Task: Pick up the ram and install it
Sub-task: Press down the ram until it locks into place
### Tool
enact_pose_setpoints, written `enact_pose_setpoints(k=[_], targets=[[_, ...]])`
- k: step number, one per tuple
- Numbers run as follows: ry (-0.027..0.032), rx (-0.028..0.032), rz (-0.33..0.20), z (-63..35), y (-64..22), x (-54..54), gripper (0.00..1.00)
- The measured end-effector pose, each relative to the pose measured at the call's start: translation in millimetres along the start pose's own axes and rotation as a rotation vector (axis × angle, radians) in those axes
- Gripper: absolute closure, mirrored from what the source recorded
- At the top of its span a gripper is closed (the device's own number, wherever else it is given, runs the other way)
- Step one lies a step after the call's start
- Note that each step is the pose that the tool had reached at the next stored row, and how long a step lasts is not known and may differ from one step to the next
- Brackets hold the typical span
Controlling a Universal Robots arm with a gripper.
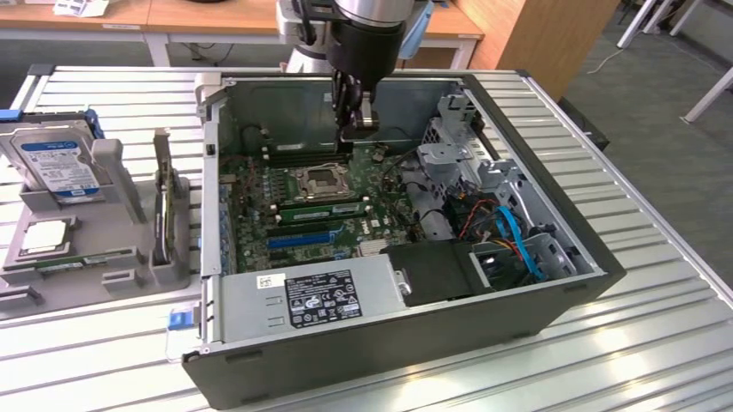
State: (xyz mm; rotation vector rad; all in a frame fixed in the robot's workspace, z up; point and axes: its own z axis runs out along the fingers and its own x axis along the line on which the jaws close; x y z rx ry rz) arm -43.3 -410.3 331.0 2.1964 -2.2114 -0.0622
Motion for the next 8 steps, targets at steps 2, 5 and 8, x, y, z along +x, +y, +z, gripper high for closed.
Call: enact_pose_setpoints(k=[2, 5, 8], targets=[[0.0000, -0.0001, 0.000, 0.0, 0.0, 0.0, 0.90], [0.0000, -0.0001, 0.000, 0.0, 0.0, 0.0, 0.90], [0.0000, -0.0001, 0.001, 0.0, 0.0, 0.0, 0.90]])
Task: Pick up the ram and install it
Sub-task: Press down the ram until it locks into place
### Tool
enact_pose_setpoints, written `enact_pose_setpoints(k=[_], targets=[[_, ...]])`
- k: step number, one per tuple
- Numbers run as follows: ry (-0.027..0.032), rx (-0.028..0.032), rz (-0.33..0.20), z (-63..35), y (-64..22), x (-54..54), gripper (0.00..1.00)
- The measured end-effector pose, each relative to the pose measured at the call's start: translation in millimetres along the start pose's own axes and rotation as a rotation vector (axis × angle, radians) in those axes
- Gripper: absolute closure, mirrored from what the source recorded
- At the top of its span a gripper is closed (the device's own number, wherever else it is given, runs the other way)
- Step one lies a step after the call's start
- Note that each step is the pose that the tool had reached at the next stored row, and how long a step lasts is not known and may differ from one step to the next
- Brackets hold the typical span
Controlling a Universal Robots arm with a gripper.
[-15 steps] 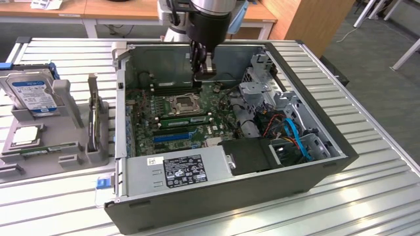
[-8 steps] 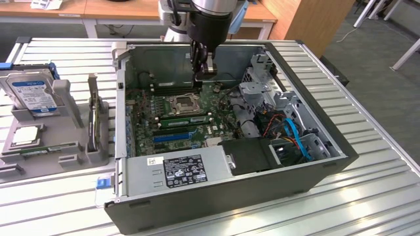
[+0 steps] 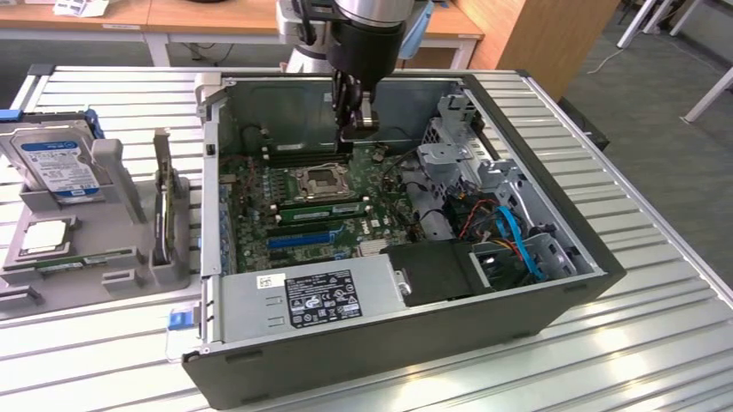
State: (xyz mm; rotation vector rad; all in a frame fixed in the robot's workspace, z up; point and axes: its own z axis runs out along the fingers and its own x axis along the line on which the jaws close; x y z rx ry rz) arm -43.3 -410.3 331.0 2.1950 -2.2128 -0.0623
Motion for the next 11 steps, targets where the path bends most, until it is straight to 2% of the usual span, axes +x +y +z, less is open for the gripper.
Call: enact_pose_setpoints(k=[3, 11], targets=[[-0.0015, 0.0004, 0.031, 0.1, 0.0, -0.1, 0.90], [-0.0076, 0.0018, 0.168, 0.4, 0.0, 0.0, 0.90]])
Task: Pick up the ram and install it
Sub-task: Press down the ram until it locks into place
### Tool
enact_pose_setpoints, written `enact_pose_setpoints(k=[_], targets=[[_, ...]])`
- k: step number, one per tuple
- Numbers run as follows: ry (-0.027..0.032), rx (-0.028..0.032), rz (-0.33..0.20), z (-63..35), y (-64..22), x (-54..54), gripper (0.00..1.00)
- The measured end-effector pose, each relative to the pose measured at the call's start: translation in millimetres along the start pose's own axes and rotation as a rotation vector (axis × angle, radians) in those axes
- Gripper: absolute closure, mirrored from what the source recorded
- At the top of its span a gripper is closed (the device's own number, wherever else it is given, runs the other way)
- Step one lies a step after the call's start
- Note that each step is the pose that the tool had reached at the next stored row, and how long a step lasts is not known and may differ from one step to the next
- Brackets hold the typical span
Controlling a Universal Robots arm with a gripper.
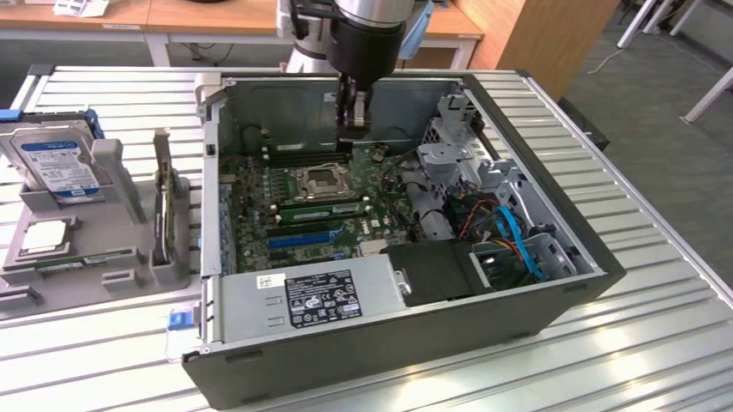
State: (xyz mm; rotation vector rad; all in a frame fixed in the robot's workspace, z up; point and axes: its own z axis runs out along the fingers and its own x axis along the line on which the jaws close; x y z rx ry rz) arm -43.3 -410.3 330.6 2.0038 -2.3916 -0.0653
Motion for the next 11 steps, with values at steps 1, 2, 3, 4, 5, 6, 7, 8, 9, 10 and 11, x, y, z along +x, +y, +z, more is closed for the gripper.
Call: enact_pose_setpoints(k=[1, 2, 3, 4, 5, 6, 7, 8, 9, 10, 11], targets=[[-0.0008, 0.0002, 0.018, 0.0, 0.0, 0.0, 0.90], [-0.0017, 0.0004, 0.037, 0.1, 0.0, 0.0, 0.90], [-0.0026, 0.0006, 0.055, 0.2, 0.0, 0.0, 0.90], [-0.0033, 0.0007, 0.072, 0.2, 0.0, 0.0, 0.90], [-0.0041, 0.0010, 0.090, 0.2, 0.0, 0.0, 0.90], [-0.0050, 0.0012, 0.108, 0.3, 0.0, 0.0, 0.90], [-0.0058, 0.0014, 0.126, 0.3, -0.1, 0.0, 0.90], [-0.0066, 0.0016, 0.144, 0.3, -0.1, 0.0, 0.90], [-0.0074, 0.0018, 0.162, 0.4, -0.1, 0.0, 0.90], [-0.0083, 0.0020, 0.181, 0.4, -0.1, 0.0, 0.90], [-0.0090, 0.0022, 0.199, 0.4, 0.0, 0.0, 0.90]])
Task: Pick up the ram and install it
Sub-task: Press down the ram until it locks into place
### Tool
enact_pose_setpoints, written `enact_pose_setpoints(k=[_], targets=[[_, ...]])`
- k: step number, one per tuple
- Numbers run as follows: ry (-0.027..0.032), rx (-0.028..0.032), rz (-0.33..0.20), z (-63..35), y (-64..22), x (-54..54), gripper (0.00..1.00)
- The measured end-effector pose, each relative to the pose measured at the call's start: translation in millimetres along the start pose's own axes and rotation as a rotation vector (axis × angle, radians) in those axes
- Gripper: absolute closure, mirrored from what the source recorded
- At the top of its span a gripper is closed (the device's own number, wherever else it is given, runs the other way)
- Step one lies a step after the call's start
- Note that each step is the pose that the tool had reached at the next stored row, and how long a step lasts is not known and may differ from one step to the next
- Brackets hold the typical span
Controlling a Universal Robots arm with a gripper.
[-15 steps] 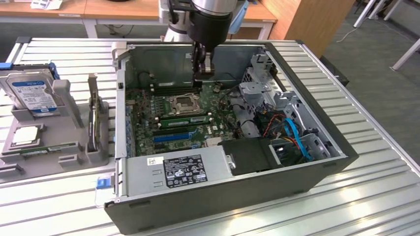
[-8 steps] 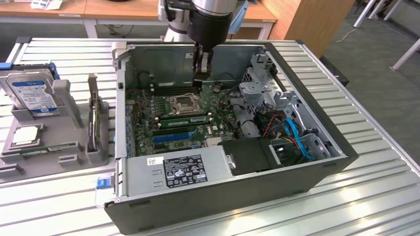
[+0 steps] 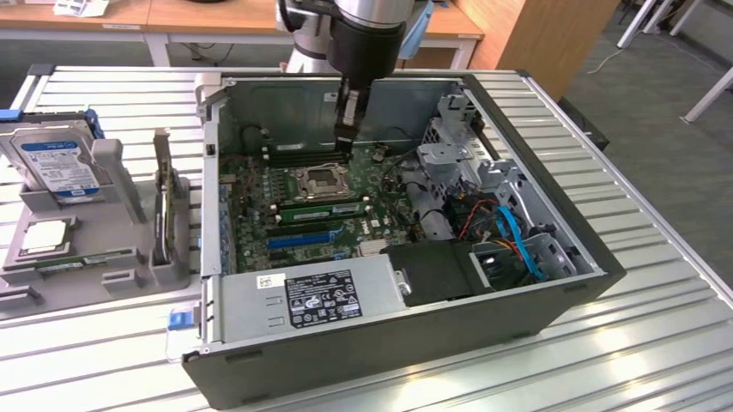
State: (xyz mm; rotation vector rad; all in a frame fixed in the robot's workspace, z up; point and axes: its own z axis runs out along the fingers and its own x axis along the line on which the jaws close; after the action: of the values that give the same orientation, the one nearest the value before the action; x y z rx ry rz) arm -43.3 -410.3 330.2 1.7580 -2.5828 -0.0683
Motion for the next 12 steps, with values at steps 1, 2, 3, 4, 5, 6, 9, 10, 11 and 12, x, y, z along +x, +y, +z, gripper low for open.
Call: enact_pose_setpoints(k=[1, 2, 3, 4, 5, 6, 9, 10, 11, 12], targets=[[-0.0008, 0.0002, 0.018, 0.0, 0.0, 0.0, 0.90], [-0.0016, 0.0004, 0.035, 0.1, 0.0, 0.0, 0.90], [-0.0025, 0.0006, 0.053, 0.1, 0.0, 0.0, 0.90], [-0.0033, 0.0008, 0.071, 0.2, 0.0, 0.0, 0.90], [-0.0040, 0.0010, 0.089, 0.1, 0.0, 0.0, 0.90], [-0.0050, 0.0012, 0.109, 0.2, 0.0, 0.0, 0.90], [-0.0074, 0.0018, 0.162, 0.3, 0.0, 0.0, 0.90], [-0.0082, 0.0020, 0.180, 0.3, 0.0, 0.0, 0.90], [-0.0090, 0.0022, 0.198, 0.3, 0.0, 0.0, 0.90], [-0.0099, 0.0024, 0.216, 0.4, 0.0, 0.0, 0.90]])
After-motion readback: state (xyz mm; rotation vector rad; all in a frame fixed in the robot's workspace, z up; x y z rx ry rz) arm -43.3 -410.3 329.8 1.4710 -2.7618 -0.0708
